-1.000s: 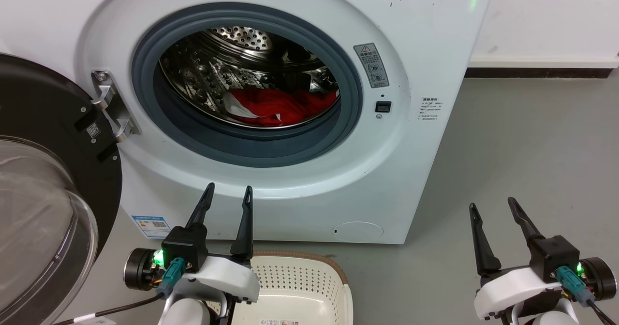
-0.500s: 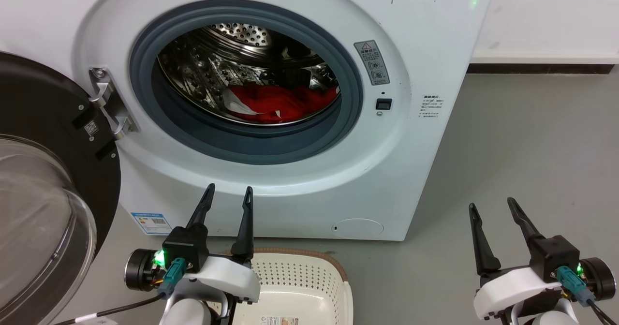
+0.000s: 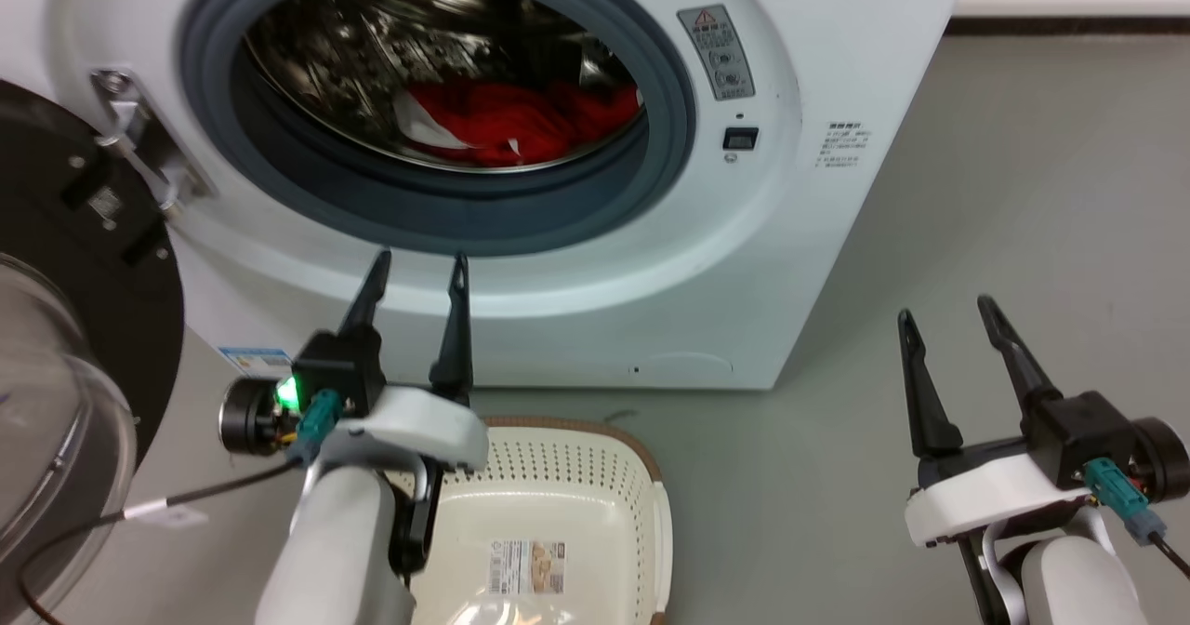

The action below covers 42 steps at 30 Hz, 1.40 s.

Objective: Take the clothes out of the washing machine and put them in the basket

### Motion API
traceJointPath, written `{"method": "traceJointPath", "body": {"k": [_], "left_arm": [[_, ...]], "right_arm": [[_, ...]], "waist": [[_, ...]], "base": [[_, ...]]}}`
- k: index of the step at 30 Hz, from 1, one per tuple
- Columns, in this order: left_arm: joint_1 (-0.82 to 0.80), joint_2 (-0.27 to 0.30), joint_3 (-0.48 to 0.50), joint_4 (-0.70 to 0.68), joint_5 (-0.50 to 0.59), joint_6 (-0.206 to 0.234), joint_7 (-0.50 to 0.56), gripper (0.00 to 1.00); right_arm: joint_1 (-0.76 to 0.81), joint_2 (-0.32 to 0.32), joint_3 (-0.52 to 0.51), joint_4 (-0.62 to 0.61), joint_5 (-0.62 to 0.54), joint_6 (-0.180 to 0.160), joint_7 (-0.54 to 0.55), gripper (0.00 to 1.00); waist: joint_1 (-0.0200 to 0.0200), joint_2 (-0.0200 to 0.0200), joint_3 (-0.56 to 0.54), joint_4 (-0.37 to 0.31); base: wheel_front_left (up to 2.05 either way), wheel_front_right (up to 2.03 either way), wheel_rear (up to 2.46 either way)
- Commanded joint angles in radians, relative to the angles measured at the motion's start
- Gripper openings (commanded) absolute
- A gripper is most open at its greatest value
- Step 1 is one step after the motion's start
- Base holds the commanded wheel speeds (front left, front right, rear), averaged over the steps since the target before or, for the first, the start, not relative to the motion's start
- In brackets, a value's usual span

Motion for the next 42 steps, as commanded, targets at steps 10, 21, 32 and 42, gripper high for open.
{"method": "traceJointPath", "body": {"k": [10, 21, 32, 42], "left_arm": [[-0.278, 0.031, 0.067, 0.159, 0.017, -0.031, -0.002, 1.0], [-0.572, 0.112, 0.104, 0.396, 0.024, -0.054, -0.002, 1.0], [-0.857, 0.228, 0.105, 0.68, 0.022, -0.079, 0.065, 1.0], [-1.08, 0.315, 0.05, 0.855, 0.047, -0.108, 0.317, 1.0]], "right_arm": [[-0.088, -0.002, 0.036, -0.067, 0.021, 0.0, -0.01, 1.0], [-0.158, -0.001, 0.084, -0.065, 0.059, 0.0, -0.025, 1.0], [-0.2, -0.001, 0.153, -0.052, 0.139, 0.0, -0.027, 1.0], [-0.207, -0.001, 0.205, -0.054, 0.204, 0.0, -0.027, 1.0]], "waist": [[-0.0001, 0.0, 0.236, -0.076], [-0.0001, 0.0, 0.39, -0.149], [-0.0001, 0.0, 0.473, -0.26], [-0.0001, 0.0, 0.524, -0.344]], "base": [[0.0, 0.0, 0.0], [0.0, 0.0, 0.0], [0.0, 0.0, 0.0], [0.0, 0.0, 0.0]]}}
